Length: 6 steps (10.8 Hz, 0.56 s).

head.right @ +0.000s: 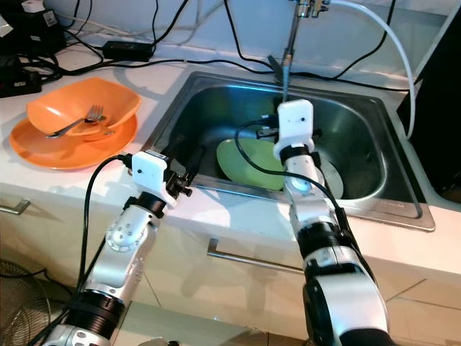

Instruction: Kitchen organization

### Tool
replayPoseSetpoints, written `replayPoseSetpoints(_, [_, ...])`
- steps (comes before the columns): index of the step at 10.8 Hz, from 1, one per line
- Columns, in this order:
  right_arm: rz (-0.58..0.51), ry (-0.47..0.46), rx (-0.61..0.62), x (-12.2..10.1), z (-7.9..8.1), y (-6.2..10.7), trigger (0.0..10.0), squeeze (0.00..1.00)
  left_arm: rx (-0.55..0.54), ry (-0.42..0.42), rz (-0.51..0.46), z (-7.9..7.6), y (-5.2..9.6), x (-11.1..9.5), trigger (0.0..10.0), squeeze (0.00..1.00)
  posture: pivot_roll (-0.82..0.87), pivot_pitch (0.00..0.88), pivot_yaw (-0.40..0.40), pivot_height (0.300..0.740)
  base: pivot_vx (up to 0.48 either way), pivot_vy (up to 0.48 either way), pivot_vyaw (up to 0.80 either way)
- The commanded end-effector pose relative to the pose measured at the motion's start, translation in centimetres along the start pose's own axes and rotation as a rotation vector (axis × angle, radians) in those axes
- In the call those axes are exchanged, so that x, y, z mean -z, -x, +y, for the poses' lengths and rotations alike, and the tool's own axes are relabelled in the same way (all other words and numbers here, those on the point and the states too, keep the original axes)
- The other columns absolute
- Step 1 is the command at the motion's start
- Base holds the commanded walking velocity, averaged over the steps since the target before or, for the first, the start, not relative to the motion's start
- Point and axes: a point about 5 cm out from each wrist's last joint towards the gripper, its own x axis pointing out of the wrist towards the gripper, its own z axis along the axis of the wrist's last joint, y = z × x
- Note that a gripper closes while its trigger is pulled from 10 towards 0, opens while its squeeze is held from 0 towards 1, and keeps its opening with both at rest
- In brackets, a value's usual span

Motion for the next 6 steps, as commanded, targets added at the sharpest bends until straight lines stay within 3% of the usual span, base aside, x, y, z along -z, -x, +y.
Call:
replayPoseSetpoints(1, [0.016, -0.008, -0.013, 0.0, 0.2, -0.2, 0.0, 0.0, 0.036, 0.024, 0.076, -0.1, 0.6, 1.3, 10.0, 0.0, 0.17, 0.087, -0.02, 0.74, 0.0, 0.0, 0.0])
replayPoseSetpoints(2, [0.042, -0.013, -0.017, 0.3, 0.3, -0.3, 0.0, 0.0, 0.088, 0.006, 0.094, 0.0, 0.7, 1.4, 10.0, 0.0, 0.17, 0.087, -0.021, 0.74, 0.0, 0.0, 0.0])
replayPoseSetpoints(3, [0.091, -0.009, -0.012, 0.8, 0.3, -0.4, 9.5, 0.0, 0.138, 0.005, 0.12, 0.2, 1.1, 1.4, 10.0, 0.0, 0.17, 0.087, -0.022, 0.74, 0.0, 0.0, 0.0])
replayPoseSetpoints(4, [0.153, -0.012, -0.011, 1.4, 0.2, -0.5, 10.0, 0.0, 0.167, -0.001, 0.134, 0.6, 1.3, 1.3, 10.0, 0.0, 0.17, 0.087, -0.023, 0.74, 0.0, 0.0, 0.0])
replayPoseSetpoints(6, [0.286, -0.031, -0.027, 2.5, 0.4, -0.6, 10.0, 0.0, 0.206, -0.018, 0.169, 1.6, 1.6, 1.0, 10.0, 0.0, 0.17, 0.085, -0.026, 0.74, 0.0, 0.0, 0.0])
